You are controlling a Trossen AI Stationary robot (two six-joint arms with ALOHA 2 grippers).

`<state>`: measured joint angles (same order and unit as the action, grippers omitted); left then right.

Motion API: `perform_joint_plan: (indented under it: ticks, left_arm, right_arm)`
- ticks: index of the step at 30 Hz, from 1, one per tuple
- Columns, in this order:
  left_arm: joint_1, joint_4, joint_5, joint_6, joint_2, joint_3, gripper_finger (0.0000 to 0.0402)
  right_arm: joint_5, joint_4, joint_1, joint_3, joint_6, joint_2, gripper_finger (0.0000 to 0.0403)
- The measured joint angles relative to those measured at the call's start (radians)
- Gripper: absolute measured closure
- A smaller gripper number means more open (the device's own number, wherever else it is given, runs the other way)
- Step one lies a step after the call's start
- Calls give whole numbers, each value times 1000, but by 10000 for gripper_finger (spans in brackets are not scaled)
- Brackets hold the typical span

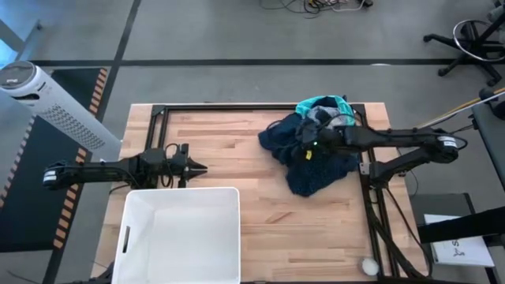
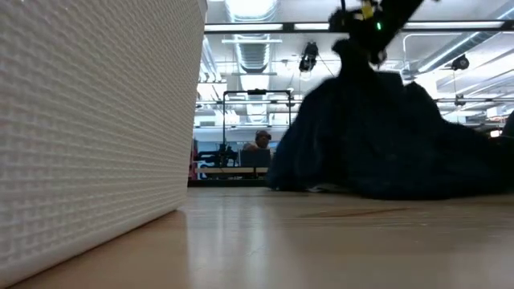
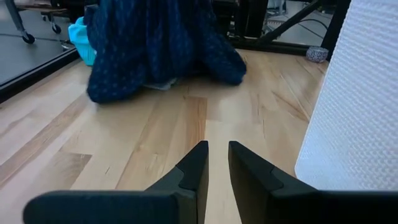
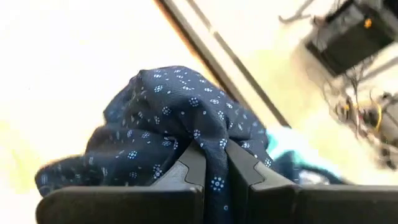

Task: Sort clothes
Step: Put the dark blue polo shirt into the white laundry bin

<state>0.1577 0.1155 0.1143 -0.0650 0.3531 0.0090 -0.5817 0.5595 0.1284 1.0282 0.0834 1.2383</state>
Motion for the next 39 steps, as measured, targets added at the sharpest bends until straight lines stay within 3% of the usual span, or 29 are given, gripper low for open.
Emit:
perform_joint_plan:
  ticks: [23,29,33,39]
  left_arm:
    - [0,77,-27,15,0,0,347]
    - [0,135,-29,22,0,0,317]
    - [0,169,-88,25,0,0,290]
    - [0,181,-131,30,0,0,251]
  right_arm:
    - [6,-22,-77,629,-266,152,398]
    - [7,-16,-81,792,-328,235,398]
    - [14,-15,-92,932,-365,299,398]
    - [89,-11,-126,1156,-392,402,398]
